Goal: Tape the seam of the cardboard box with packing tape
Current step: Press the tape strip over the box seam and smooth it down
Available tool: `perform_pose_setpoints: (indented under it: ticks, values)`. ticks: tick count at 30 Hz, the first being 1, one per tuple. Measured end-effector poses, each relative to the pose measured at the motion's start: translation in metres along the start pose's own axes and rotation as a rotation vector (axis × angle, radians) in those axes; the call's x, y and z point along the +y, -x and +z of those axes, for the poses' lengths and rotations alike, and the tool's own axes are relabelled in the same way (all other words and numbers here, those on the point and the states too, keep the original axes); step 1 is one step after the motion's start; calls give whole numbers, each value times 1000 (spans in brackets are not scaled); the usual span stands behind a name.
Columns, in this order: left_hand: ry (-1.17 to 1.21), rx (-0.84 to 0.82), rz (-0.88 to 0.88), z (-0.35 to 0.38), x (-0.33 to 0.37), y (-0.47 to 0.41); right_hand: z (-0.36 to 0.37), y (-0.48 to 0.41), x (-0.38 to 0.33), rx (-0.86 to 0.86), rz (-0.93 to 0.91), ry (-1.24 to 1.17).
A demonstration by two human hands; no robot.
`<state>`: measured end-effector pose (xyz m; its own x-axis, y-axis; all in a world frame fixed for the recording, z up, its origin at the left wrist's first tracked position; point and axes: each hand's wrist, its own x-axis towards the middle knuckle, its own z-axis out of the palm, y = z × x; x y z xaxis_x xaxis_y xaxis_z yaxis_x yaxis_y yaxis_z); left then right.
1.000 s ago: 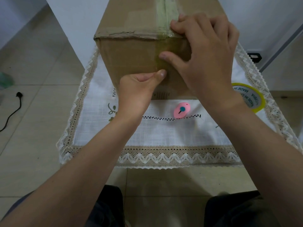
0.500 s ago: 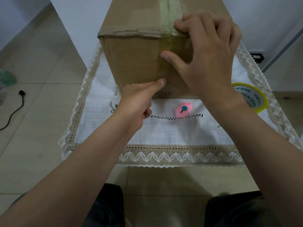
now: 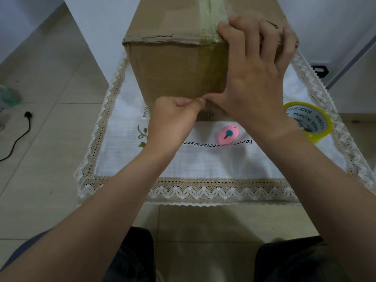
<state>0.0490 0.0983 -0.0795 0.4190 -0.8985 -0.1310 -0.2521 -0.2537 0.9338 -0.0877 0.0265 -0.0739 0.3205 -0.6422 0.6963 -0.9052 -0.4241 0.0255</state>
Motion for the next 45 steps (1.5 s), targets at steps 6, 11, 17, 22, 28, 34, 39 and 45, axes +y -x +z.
perform_pose_setpoints:
  ticks: [6, 11, 17, 22, 28, 34, 39, 45]
  values:
    - [-265, 391, 756, -7, 8, -10, -14, -9, 17, 5, -9, -212]
    - [-514, 666, 866, -6, 22, -21, -17, -20, 17, 104, 109, -309]
    - [-474, 618, 758, -6, 35, -35, -8, -26, 17, 148, 147, -330]
    - [-517, 606, 786, -7, 26, -36, -3, -20, 20, 179, 69, -300]
    - [-654, 594, 845, -5, 11, -37, 0, -13, 22, 164, -2, -240]
    - [-786, 566, 827, -2, 1, -37, 3, -4, 21, 70, -5, -162]
    - [-901, 505, 803, -4, -2, -38, 4, -1, 27, -46, -43, -25]
    - [-863, 492, 841, -10, -1, -41, -1, -1, 24, -17, -20, -110]
